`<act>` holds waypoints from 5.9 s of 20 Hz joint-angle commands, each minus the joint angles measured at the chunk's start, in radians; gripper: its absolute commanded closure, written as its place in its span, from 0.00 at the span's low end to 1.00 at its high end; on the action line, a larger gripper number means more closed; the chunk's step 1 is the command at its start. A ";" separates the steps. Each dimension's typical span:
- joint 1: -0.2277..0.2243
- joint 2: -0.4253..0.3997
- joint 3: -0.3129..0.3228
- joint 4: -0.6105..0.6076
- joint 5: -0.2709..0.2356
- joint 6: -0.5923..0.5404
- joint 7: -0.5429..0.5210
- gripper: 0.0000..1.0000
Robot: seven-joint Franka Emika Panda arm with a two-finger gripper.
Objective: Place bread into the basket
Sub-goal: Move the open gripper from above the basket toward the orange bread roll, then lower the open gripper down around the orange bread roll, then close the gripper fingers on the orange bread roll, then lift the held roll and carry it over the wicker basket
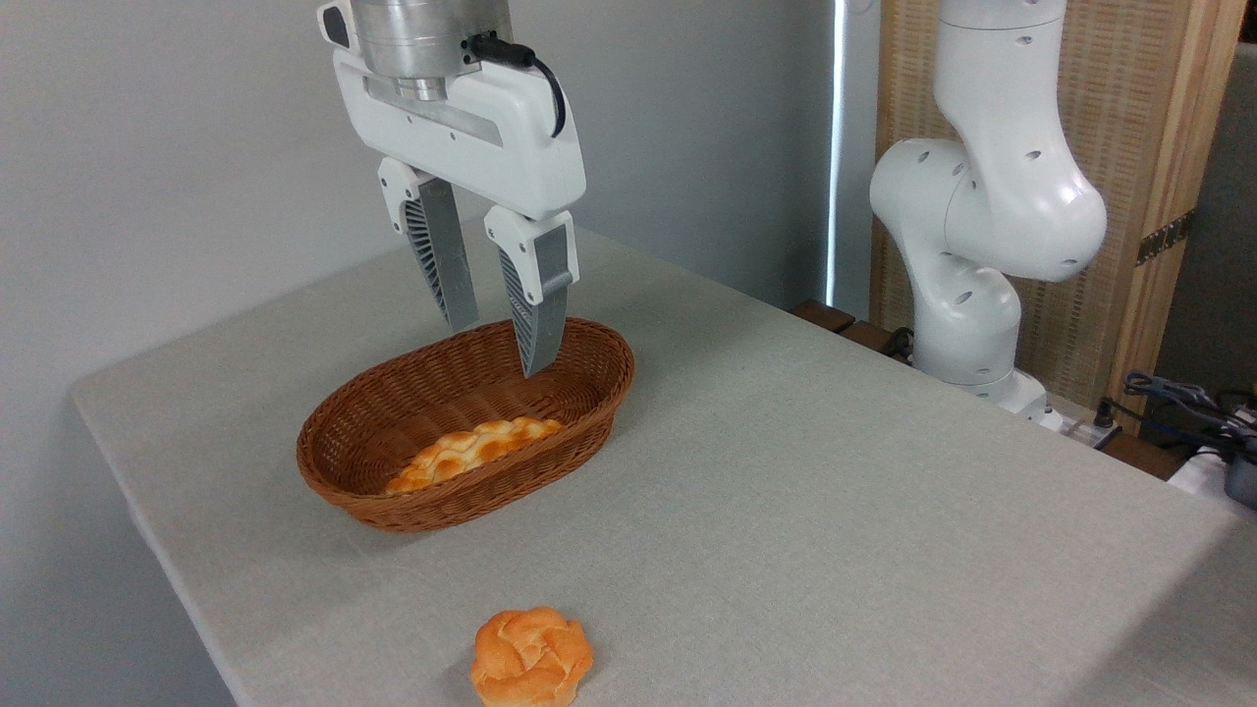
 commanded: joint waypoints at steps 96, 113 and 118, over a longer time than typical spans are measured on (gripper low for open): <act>-0.002 0.039 0.124 -0.206 -0.067 0.391 0.402 0.63; -0.046 -0.164 -0.222 -0.422 -0.074 0.177 0.185 0.41; -0.062 -0.155 -0.257 -0.438 -0.076 0.185 0.182 0.19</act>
